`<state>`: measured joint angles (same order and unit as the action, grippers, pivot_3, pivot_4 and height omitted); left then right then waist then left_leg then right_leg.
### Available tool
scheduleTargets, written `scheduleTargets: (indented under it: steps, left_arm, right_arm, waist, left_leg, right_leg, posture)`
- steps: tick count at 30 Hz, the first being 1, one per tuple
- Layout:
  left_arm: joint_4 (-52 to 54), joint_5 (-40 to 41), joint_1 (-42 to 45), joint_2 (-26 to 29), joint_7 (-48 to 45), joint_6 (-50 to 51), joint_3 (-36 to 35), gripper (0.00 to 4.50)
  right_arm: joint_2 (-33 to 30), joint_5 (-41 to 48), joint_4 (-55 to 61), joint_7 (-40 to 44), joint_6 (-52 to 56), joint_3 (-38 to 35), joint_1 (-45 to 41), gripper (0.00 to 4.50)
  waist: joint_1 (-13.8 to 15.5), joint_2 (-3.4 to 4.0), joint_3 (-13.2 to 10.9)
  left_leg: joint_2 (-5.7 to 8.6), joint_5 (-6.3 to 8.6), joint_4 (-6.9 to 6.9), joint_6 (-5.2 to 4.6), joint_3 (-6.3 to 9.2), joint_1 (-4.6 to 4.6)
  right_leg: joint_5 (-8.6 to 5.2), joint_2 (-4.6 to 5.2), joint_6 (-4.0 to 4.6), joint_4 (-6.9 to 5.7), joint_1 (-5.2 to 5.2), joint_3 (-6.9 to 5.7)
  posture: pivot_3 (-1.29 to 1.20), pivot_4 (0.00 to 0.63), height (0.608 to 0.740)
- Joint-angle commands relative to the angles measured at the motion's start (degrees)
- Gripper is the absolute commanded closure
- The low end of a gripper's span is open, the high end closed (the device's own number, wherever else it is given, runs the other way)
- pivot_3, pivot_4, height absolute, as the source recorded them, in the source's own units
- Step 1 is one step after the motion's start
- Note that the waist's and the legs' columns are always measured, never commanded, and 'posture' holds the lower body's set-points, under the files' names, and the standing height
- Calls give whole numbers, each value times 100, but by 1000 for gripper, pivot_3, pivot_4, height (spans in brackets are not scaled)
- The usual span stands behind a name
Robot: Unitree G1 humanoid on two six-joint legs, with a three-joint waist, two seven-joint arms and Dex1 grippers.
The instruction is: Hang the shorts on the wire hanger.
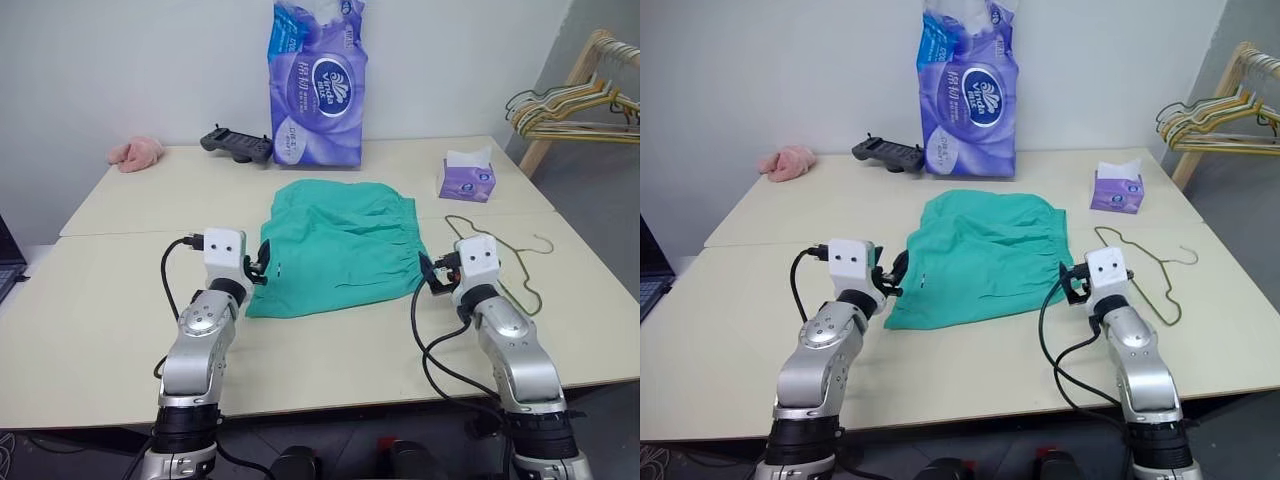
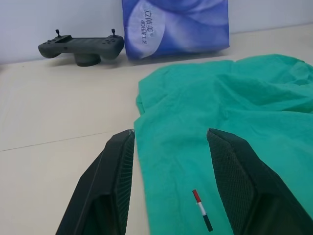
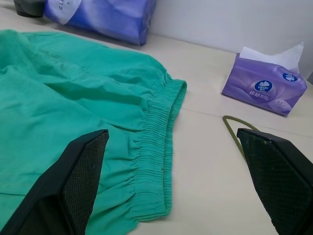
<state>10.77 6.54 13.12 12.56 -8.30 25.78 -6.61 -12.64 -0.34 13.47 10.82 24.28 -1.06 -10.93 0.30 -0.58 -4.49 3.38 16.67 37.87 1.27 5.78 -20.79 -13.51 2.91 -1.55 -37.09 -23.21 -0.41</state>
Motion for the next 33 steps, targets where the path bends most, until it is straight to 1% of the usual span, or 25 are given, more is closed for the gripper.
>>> scheduleTargets:
  steps: [1, 4, 8, 10, 12, 15, 17, 19, 22, 25, 27, 30, 33]
  left_arm:
    - [200, -25, 77, 38, 56, -128, -65, 2009]
    - [272, -54, -24, 41, 76, -107, -56, 2009]
    - [360, -92, -155, 91, 30, -6, 1, 2009]
    - [482, 201, -219, 195, -321, 191, -28, 2009]
    - [712, 824, -321, 427, -1011, 589, -97, 2009]
    - [925, 1332, -483, 870, -1670, 855, -259, 2009]
    - [997, 1507, -591, 1174, -1961, 883, -359, 2009]
    - [994, 1519, -679, 1417, -2131, 831, -368, 2009]
    - [947, 1436, -712, 1525, -2032, 780, -428, 2009]
    - [994, 1431, -754, 1445, -1906, 591, -510, 1488]
    - [1040, 1382, -793, 1396, -1757, 572, -526, 889]
    - [1266, 1631, -962, 1356, -1842, 749, -545, 18]
    - [1485, 1872, -1176, 1454, -2076, 911, -525, 18]
  right_arm:
    - [19, 183, 299, 123, -125, -16, -126, 0]
    - [66, 293, 399, 261, -85, 112, -57, 0]
    - [-50, 174, 400, 333, -31, 282, 15, 0]
    - [-288, 264, 441, 660, 34, 326, 67, 0]
    - [-684, 410, 464, 1189, 21, 331, 107, 0]
    - [-1174, 753, 462, 1892, -41, 302, 82, 0]
    - [-1449, 1008, 439, 2342, -74, 278, 60, 0]
    - [-1617, 1162, 388, 2601, -111, 242, 42, 0]
    - [-1743, 1258, 284, 2757, -153, 193, 3, 0]
    - [-1661, 1376, 324, 2690, -23, 92, 15, 0]
    - [-1647, 1486, 446, 2700, 71, 72, 109, 0]
    - [-1691, 1518, 669, 2702, 98, 107, 311, 0]
    - [-1788, 1659, 827, 2867, 170, 146, 442, 0]
  waist:
    - [0, 0, 0]
    - [-6, 1, -1]
    - [-17, 0, -3]
    - [-15, 1, -4]
    - [-16, 2, -16]
    - [-37, 16, -51]
    - [-44, 18, -83]
    - [-43, 17, -115]
    - [-35, 12, -136]
    - [-16, 2, -154]
    - [3, 0, -158]
    - [27, 1, -176]
    - [32, 3, -194]
  left_leg:
    - [0, 0, 0, 0, 0, 0]
    - [0, 0, 0, 0, -1, 0]
    - [0, 0, -1, 0, 1, 0]
    - [0, 0, 0, -1, 5, -2]
    - [2, 1, 0, -1, 4, -3]
    - [2, 14, 0, -25, 0, -2]
    - [-3, 15, -1, -26, 1, 0]
    - [-9, 15, -1, -27, 4, 0]
    - [-9, 15, -1, -28, 7, -1]
    - [-6, 15, 1, -28, 8, -2]
    - [-7, 15, 1, -27, 11, -3]
    - [-7, 15, 0, -27, 14, -4]
    - [-8, 15, -1, -27, 14, -5]
  right_leg:
    - [0, 0, 0, 0, 0, 0]
    - [0, 0, 0, 0, 0, 0]
    - [0, 0, 0, 1, 0, 0]
    - [0, 0, 0, 2, 0, -1]
    - [-1, 1, -1, 3, 1, -3]
    - [-2, 1, -2, 4, 2, -12]
    - [-4, -1, 1, 3, 2, -12]
    - [-7, -2, 5, 2, 2, -12]
    - [-7, -1, 6, 2, 2, -11]
    - [-7, 7, 6, 2, 4, -9]
    - [-6, 14, 7, 3, 3, -7]
    - [-6, 17, 7, 3, 3, -7]
    - [-7, 19, 6, 4, 2, -4]
  posture:
    - [-3, 81, 740]
    - [-1, 84, 740]
    - [3, 88, 740]
    - [3, 88, 740]
    - [6, 96, 740]
    - [11, 98, 740]
    - [23, 102, 740]
    - [23, 102, 740]
    - [23, 102, 740]
    - [42, 104, 740]
    - [42, 104, 740]
    - [58, 112, 740]
    - [59, 114, 740]
